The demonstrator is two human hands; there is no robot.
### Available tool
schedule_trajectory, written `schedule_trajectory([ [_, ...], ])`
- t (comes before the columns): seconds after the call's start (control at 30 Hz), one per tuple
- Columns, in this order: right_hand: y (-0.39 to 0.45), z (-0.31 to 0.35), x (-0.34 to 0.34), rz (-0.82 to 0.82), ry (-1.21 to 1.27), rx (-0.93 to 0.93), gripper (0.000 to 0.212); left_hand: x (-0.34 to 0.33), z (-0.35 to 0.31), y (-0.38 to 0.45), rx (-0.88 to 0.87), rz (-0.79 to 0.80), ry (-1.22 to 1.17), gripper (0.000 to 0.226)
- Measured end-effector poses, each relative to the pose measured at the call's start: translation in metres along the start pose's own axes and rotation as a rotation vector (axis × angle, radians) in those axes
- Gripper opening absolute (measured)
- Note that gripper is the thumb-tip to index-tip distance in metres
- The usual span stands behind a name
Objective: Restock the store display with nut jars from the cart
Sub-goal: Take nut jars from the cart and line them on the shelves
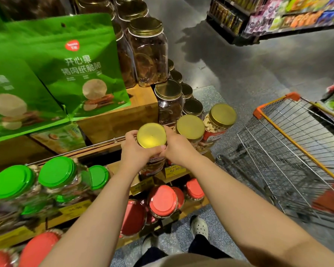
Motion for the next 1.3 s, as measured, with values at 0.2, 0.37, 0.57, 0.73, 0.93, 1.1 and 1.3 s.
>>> schedule_trajectory([
  [0.2,-0.008,0.004,0.000,0.008,-0.036,-0.004,0.095,-0.002,-0.001,-0.003,0.048,0.006,0.039,0.111],
  [0.37,-0.010,0.006,-0.001,0.008,-0.042,-0.019,0.095,-0.002,-0.001,-0.004,0.058,-0.005,0.060,0.112],
  [0.57,-0.013,0.010,0.000,0.068,-0.071,-0.008,0.097,-0.001,-0.002,-0.009,0.073,0.008,0.086,0.113],
  [0.73,-0.016,0.014,0.000,0.068,-0.082,0.005,0.101,0.000,-0.005,-0.014,0.065,0.024,0.097,0.117],
  [0.93,-0.030,0.015,0.003,0.049,-0.067,0.004,0.105,0.003,-0.009,-0.027,0.030,0.016,0.082,0.116],
  [1.1,-0.050,0.022,0.011,0.012,-0.073,0.023,0.098,0.010,-0.009,-0.044,0.017,-0.014,0.059,0.117],
  [1.3,-0.081,0.017,0.018,-0.007,-0.017,0.001,0.094,0.018,0.003,-0.071,0.060,-0.115,0.022,0.121],
])
Point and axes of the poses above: each hand's wrist, its own y-axis towards the middle knuckle, its own x-axis out of the back of the hand, z = x × y, the point moved 8 cm from there along y, towards the middle knuckle, and after that the axes turned 15 degrees about x, right-handed, at the moved point
